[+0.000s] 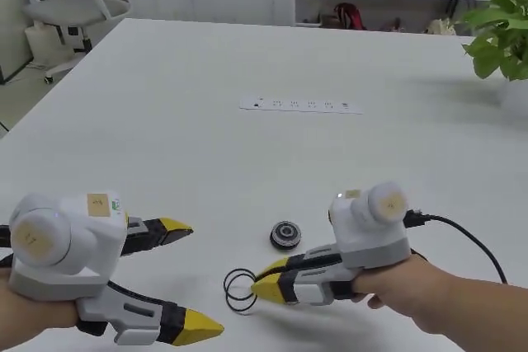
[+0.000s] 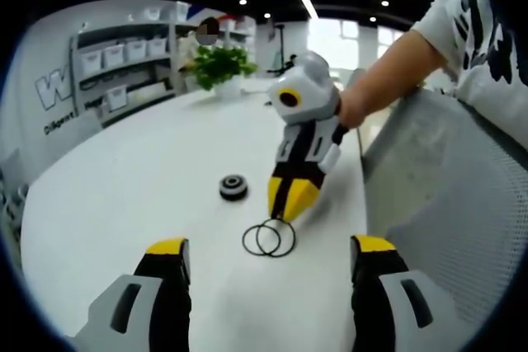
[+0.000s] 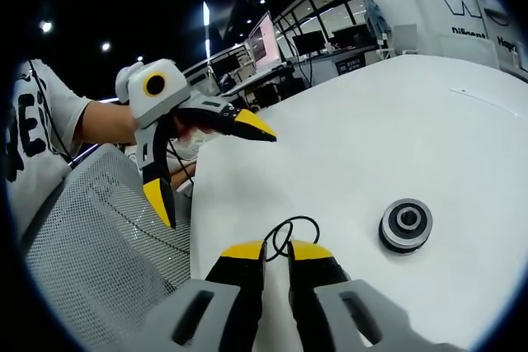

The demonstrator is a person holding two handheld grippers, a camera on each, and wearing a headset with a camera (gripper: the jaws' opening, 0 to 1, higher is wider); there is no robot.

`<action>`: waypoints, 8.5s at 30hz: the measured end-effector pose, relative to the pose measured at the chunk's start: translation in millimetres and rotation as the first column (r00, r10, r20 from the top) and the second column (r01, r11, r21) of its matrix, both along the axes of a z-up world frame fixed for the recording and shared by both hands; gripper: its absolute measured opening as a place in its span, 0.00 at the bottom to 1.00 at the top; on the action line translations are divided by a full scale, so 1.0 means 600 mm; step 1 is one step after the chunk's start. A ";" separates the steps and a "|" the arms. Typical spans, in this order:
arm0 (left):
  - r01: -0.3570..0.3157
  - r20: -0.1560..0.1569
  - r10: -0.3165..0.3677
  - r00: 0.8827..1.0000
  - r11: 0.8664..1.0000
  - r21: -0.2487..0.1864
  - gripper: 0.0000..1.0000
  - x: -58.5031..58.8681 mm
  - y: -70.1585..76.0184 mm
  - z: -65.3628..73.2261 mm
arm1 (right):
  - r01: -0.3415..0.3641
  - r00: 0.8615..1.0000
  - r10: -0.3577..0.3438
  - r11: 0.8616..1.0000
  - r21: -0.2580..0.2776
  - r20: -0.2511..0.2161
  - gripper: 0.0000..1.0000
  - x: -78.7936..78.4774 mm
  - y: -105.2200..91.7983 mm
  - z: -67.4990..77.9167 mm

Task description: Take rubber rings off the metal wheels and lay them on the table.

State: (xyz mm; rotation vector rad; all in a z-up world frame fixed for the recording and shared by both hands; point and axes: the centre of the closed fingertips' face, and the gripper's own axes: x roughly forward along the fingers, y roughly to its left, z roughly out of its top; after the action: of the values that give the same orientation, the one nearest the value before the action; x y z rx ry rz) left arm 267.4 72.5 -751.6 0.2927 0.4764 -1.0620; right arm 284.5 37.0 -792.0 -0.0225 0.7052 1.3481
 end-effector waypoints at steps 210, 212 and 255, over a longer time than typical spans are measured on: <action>0.038 -0.060 -0.036 0.998 0.999 0.031 0.25 0.173 -0.144 -0.058 | 0.208 0.951 -0.184 0.975 -0.074 0.250 0.29 0.132 -0.096 -0.014; 0.040 -0.059 -0.037 0.998 0.998 0.038 0.24 0.175 -0.146 -0.059 | 0.208 0.951 -0.184 0.975 -0.073 0.249 0.29 0.133 -0.096 -0.015; 0.014 -0.035 -0.011 0.999 0.997 0.080 0.14 0.181 -0.147 -0.070 | 0.223 0.945 -0.196 0.971 -0.080 0.261 0.25 0.145 -0.076 -0.020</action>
State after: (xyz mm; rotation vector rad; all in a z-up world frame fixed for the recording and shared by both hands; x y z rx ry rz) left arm 375.8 -15.5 -793.8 0.3495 0.5503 -1.0631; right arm 371.4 -8.6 -804.2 -0.1980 0.5483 1.0778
